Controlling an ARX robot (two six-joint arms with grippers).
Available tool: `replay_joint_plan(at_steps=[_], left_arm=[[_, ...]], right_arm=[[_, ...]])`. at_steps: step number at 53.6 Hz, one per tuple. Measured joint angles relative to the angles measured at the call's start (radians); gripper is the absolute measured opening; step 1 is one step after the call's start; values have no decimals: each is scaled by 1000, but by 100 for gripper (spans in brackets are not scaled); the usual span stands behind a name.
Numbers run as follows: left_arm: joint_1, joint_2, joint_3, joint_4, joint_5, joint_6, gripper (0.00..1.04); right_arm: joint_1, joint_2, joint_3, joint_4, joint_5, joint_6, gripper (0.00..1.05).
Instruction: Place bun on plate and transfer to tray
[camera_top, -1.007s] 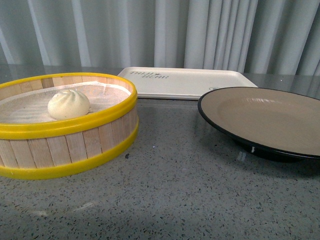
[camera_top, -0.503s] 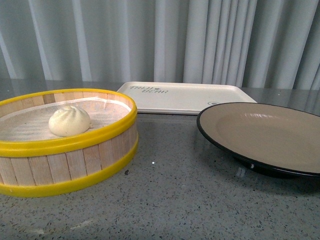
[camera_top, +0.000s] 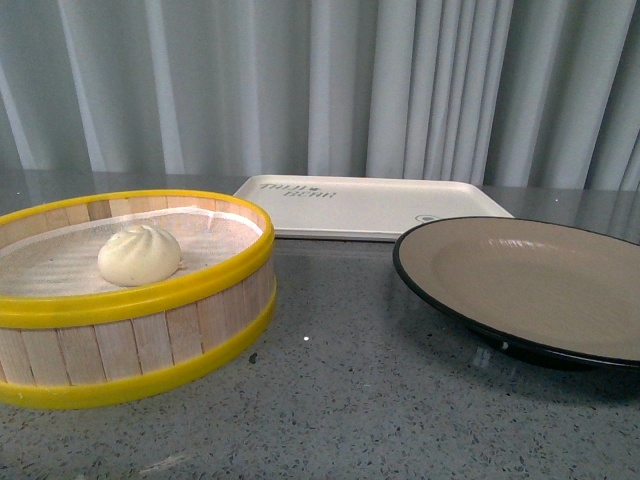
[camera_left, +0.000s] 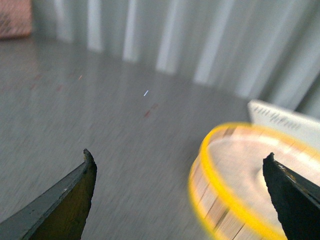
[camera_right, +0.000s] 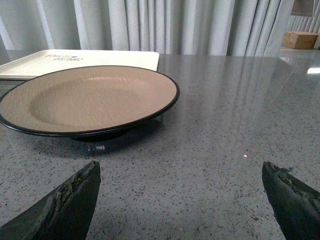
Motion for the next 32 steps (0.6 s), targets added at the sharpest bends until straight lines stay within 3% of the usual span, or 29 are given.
replay_joint_plan(at_steps=[7, 13, 19, 25, 32], left_arm=[[21, 165, 166, 101, 193, 3, 98], [-2, 330, 326, 13, 445, 63, 98], [-41, 452, 441, -121, 583, 121, 98], [-77, 561, 551, -247, 633, 145, 98], [-108, 661, 640, -360, 626, 179, 98]], right_arm=[[0, 0, 0, 0, 0, 0, 96], [0, 0, 0, 0, 0, 0, 96], [0, 0, 0, 0, 0, 0, 96], [0, 0, 0, 0, 0, 0, 96], [0, 0, 0, 0, 0, 0, 96]])
